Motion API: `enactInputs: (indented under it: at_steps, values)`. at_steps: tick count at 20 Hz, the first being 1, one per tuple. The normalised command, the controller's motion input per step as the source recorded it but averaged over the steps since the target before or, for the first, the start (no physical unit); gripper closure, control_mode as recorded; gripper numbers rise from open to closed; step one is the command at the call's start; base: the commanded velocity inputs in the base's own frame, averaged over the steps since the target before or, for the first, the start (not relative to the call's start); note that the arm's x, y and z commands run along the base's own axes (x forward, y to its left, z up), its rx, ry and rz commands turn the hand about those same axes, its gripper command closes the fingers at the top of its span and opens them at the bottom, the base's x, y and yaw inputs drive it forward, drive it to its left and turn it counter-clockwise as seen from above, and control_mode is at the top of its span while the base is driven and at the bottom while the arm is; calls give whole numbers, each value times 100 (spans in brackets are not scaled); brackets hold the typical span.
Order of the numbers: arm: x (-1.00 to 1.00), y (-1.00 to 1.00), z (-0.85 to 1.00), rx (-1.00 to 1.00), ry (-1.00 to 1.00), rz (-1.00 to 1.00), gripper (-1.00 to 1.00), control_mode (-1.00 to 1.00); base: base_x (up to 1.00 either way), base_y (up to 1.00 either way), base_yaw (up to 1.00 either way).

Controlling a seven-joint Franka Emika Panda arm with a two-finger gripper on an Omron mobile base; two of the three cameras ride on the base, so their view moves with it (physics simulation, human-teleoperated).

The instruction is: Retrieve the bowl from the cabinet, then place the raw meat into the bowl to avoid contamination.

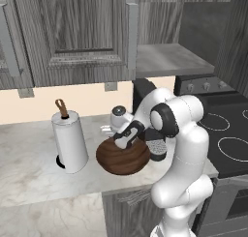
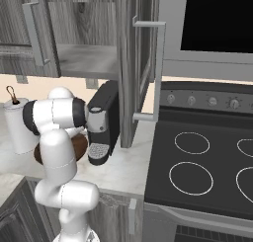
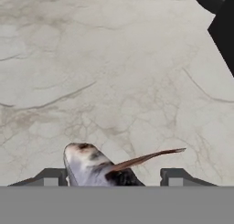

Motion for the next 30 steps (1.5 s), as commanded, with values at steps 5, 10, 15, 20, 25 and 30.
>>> enactInputs:
  at_steps: [5,10,15,20,25,30]
  values:
    - [0,0,9,0,0,1,100,-100,0,0,0]
    - [0,0,17,0,-2,1,100,-100,0,0,0]
    - [0,3,16,0,-5,2,100,-100,0,0,0]
    - [2,5,7,0,-10,4,100,-100,0,0,0]
    - [15,9,0,0,-16,4,100,-100,0,0,0]
    - [16,11,0,0,-16,4,100,-100,0,0,0]
